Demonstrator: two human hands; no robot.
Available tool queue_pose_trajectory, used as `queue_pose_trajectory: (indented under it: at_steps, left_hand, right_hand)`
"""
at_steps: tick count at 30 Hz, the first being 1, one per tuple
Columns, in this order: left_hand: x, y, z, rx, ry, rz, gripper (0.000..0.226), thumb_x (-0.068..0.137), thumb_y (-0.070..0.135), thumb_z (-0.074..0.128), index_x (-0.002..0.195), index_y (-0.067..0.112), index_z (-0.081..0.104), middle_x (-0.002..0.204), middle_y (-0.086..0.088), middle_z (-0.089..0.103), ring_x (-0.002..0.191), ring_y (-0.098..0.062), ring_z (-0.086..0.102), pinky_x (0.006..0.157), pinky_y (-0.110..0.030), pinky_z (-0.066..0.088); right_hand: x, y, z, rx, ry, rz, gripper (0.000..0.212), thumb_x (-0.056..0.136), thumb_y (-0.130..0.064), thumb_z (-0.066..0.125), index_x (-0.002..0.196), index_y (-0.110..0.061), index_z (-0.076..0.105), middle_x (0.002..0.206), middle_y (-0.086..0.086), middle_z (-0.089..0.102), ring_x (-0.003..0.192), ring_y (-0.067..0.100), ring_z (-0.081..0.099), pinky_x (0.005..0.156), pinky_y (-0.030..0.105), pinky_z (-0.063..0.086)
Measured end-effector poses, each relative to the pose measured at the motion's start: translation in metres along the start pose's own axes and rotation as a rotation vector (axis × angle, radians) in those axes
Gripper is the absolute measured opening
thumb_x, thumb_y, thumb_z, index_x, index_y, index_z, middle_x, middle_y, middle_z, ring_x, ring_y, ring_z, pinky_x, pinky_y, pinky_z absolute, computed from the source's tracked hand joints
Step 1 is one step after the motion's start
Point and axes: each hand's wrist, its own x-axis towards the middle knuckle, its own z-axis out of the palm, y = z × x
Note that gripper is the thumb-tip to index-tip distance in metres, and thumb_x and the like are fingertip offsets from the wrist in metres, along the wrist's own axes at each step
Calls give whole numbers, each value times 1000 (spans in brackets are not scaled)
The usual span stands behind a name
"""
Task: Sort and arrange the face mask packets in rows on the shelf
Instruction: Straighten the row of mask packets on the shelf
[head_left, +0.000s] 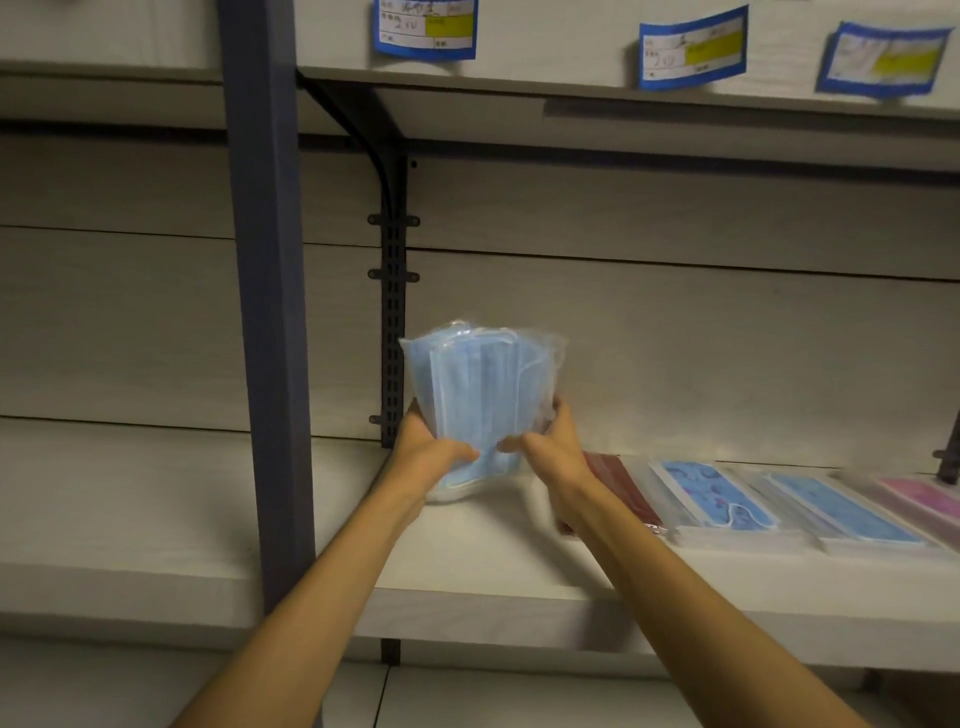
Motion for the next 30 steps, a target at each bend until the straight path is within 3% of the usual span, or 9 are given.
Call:
queue_pose_trajectory:
  at_steps: [3,6,10,15,19,23,26,28,30]
  left_hand:
    - [3,-2,3,-20,6,-30,58,63,-17,76,110,13,57,95,1,66,101,-27,65,68,-27,53]
    - [9,-5,4,1,20,-56,71,63,-9,82,123,10,50,107,-3,63,104,-27,63,78,-35,53]
    - [13,-8,0,55,109,37,81,65,0,87,124,17,34,110,2,49,103,-22,56,84,-37,50]
    - [15,-14,-4,31,127,142,88,62,9,92,124,26,32,122,-2,52,108,-20,60,90,-38,55]
    - [10,-13,-3,79,38,109,95,66,15,88,140,35,31,115,11,55,104,-12,60,82,-34,53]
    - [7,-11,-3,55,21,39,78,62,7,86,128,26,49,112,1,65,98,-17,66,76,-35,57]
    - [9,4,-1,29,52,-73,49,66,-5,82,104,17,61,97,-2,69,85,-17,67,68,-32,55]
    - [15,20,2,37,53,-98,40,66,-6,80,88,20,58,92,-5,68,80,-20,67,66,-32,55]
    - [24,31,5,33,58,-70,41,66,-6,79,85,21,56,91,-6,68,80,-21,67,67,-34,57]
  right_hand:
    - [-2,1,-1,14,10,-2,34,78,4,68,105,-15,64,92,-5,69,84,11,67,74,25,57]
    - [0,11,0,-9,50,-3,24,80,-3,69,85,-24,57,90,-4,66,88,17,68,87,41,59]
    - [2,19,2,-69,27,-59,31,80,-11,71,104,-26,56,100,-6,65,97,17,66,93,47,56]
    - [0,23,4,-91,-13,-103,54,81,-20,69,132,-22,50,125,-3,61,114,18,61,102,47,50]
    - [1,22,2,-25,-32,-53,57,80,-11,71,128,-25,44,118,-7,60,108,16,63,99,44,52]
    - [-2,18,1,-11,-66,-18,44,83,0,68,113,-24,48,101,-7,62,92,12,64,86,43,59]
    - [0,17,3,22,-50,-6,38,84,5,64,110,-20,54,100,-3,66,89,14,67,76,38,62]
    - [7,12,6,18,-45,-13,39,82,6,62,111,-19,57,100,-4,69,88,13,68,72,32,60]
    - [15,6,9,17,-34,-31,42,81,4,63,116,-19,60,105,-2,70,90,11,68,75,30,59]
